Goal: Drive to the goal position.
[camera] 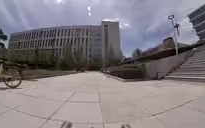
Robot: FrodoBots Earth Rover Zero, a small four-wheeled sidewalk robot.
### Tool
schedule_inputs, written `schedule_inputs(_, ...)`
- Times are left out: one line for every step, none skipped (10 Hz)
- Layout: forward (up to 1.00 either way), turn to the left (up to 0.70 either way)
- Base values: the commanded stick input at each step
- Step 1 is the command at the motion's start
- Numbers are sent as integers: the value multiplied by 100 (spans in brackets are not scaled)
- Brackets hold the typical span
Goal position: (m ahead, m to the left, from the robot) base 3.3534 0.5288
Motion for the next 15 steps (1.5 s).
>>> schedule_inputs(70, 0)
schedule_inputs(70, 0)
schedule_inputs(70, 0)
schedule_inputs(70, 0)
schedule_inputs(70, 0)
schedule_inputs(70, 0)
schedule_inputs(70, 0)
schedule_inputs(70, 0)
schedule_inputs(70, 0)
schedule_inputs(70, 0)
schedule_inputs(70, 1)
schedule_inputs(70, 32)
schedule_inputs(70, 35)
schedule_inputs(70, 35)
schedule_inputs(70, 35)
